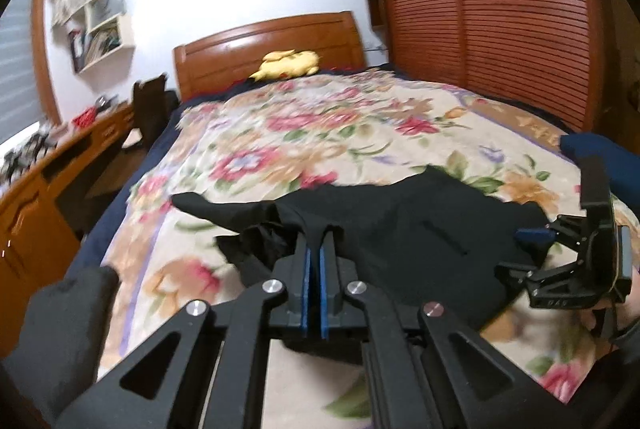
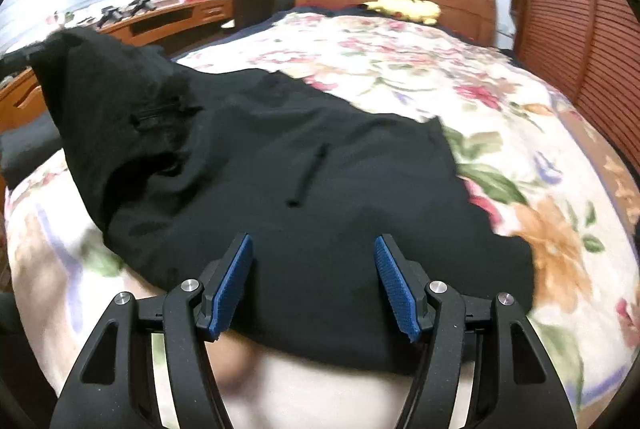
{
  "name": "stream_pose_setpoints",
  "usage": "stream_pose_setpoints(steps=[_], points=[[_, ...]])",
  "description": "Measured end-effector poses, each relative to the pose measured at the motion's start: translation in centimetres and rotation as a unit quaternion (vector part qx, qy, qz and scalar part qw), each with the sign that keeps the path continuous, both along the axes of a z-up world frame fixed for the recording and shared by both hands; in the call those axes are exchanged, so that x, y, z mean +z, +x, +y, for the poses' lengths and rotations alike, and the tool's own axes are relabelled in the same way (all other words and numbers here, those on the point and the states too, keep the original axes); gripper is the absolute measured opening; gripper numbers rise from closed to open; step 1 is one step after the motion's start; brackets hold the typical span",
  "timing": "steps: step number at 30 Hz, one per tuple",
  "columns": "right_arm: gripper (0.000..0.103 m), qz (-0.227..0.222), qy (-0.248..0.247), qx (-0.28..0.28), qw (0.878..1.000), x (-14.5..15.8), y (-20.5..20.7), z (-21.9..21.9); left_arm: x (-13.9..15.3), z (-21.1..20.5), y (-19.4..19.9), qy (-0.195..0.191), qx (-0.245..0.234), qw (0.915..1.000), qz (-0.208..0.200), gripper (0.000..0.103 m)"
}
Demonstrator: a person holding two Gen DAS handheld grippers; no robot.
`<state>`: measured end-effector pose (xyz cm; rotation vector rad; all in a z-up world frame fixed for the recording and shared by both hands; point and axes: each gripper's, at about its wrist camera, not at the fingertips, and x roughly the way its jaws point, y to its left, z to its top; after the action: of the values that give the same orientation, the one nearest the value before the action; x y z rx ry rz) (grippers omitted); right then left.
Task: Fold large clothes
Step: 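Grasp the folded coat's edge with the left tool and lift it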
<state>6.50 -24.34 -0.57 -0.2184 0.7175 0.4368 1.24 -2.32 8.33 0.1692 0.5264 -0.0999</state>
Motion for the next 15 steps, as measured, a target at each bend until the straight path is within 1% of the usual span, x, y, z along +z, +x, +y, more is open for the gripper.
stream_pose_setpoints(steps=[4,9,11,15], points=[[0.065,-0.002,-0.004,-0.014,1.0,0.0,-0.8,-2.2,0.7,-3.8,1.2,0.01,-0.026,0.9996,-0.002,0.0],[0.065,0.003,0.003,-0.034,0.999,0.1,-1.4,-5.2,1.4,-9.2,2.4,0.021,-0.066,0.9976,-0.003,0.0],[0.065,0.001,0.006,-0.039,0.999,0.4,-1.6,-5.9,1.6,-11.6,2.8,0.034,-0.083,0.996,-0.001,0.0],[0.065,-0.025,0.005,-0.069,0.997,1.4,-2.5,-7.7,2.2,-14.9,3.1,0.021,-0.115,0.9931,-0.003,0.0]])
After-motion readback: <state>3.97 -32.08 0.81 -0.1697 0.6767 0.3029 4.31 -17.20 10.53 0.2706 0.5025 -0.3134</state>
